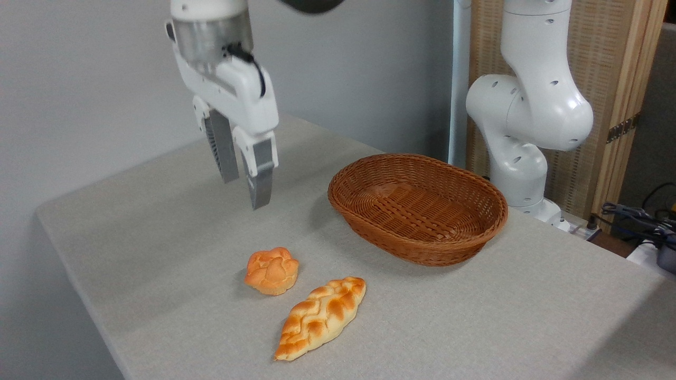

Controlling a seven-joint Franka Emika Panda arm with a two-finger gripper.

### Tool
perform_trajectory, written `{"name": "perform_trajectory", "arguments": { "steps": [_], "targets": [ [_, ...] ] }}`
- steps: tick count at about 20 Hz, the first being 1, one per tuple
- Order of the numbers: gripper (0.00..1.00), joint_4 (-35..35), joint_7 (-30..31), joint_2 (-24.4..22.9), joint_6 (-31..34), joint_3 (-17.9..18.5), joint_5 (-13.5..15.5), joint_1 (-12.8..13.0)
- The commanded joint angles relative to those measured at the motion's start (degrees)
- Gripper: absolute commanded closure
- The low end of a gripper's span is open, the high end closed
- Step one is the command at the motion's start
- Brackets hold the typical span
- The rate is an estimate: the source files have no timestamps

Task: Put bread into the basket
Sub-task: 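Lower the open gripper down onto the small round orange bun, then close the gripper around the round bun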

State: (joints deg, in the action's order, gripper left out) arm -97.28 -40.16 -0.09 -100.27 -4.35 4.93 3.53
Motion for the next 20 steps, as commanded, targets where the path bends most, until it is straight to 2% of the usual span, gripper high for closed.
{"name": "perform_trajectory", "arguments": {
  "steps": [1, 7, 9, 10, 17, 18, 19, 20],
  "targets": [
    [0.0, -8.78, 0.35, -1.58, -7.55, -0.04, 0.7, 1.39],
    [0.0, -17.32, -0.27, -0.7, -15.3, -0.48, -0.44, 1.21],
    [0.0, -19.52, -0.27, -0.09, -18.37, -0.48, -3.68, 1.21],
    [0.0, -19.96, -0.18, 0.44, -19.78, -0.48, -4.39, 1.21],
    [0.0, -19.97, 0.61, 2.72, -20.41, -1.18, -4.4, 1.21],
    [0.03, -19.97, 0.7, 2.81, -20.4, -1.18, -4.4, 1.21],
    [0.15, -19.97, 0.7, 2.99, -20.49, -1.18, -4.23, 1.21],
    [0.31, -19.97, 0.7, 3.16, -20.75, -1.18, -3.96, 1.12]
  ]
}}
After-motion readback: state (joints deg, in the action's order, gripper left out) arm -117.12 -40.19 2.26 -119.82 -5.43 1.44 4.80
